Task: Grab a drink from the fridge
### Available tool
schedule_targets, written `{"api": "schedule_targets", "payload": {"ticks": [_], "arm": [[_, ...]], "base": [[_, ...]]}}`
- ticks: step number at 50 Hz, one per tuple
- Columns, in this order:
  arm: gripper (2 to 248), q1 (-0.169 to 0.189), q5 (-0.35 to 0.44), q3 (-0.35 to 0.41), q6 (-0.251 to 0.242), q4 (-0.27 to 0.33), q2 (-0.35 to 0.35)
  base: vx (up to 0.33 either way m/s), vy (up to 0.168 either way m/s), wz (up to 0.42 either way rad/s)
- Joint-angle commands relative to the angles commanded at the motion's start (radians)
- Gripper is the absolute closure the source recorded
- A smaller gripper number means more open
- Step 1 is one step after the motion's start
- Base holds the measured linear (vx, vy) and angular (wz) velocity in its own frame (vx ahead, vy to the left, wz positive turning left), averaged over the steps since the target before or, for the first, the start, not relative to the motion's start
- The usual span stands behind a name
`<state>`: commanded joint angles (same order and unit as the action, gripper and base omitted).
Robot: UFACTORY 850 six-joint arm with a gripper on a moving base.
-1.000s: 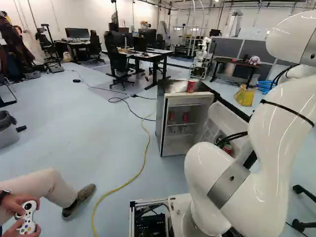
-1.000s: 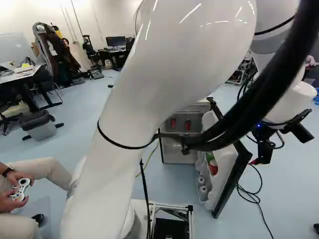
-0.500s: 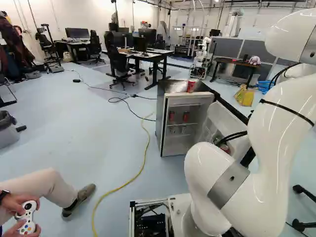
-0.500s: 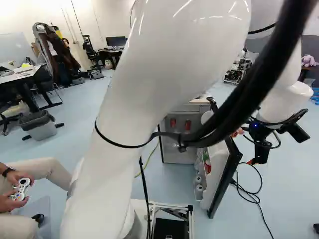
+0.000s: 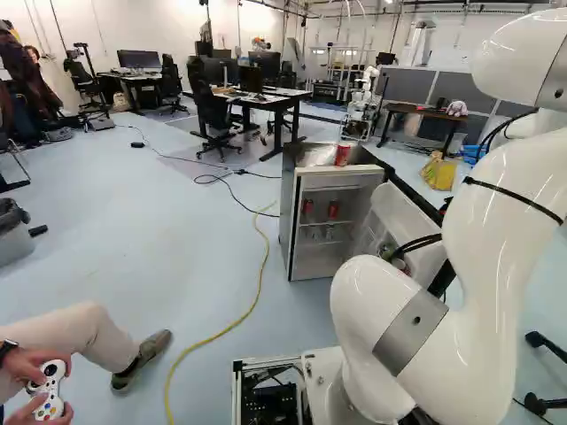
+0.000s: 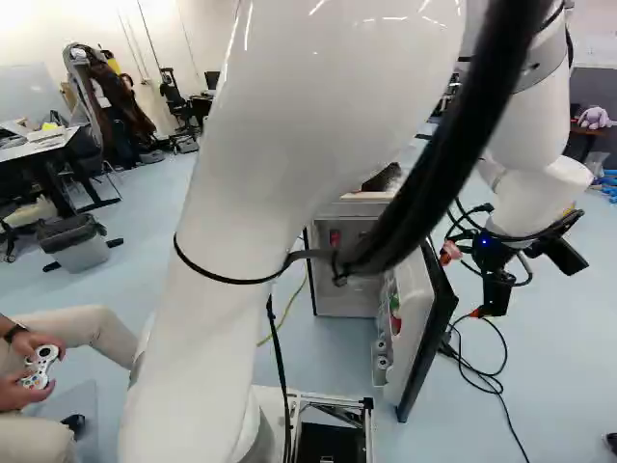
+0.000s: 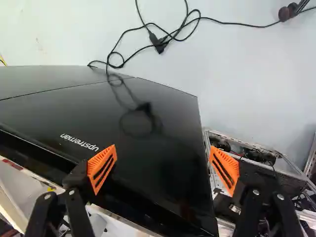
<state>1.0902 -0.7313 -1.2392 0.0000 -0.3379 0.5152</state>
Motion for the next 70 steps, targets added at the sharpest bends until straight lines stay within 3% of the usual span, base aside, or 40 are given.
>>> {"api": "schedule_targets", "payload": {"ticks": [70], "arm": [[3,-0.061,0.145,0.133,0.0,0.0,-0.09]], "base": [[0.0,0.0,0.0]]}}
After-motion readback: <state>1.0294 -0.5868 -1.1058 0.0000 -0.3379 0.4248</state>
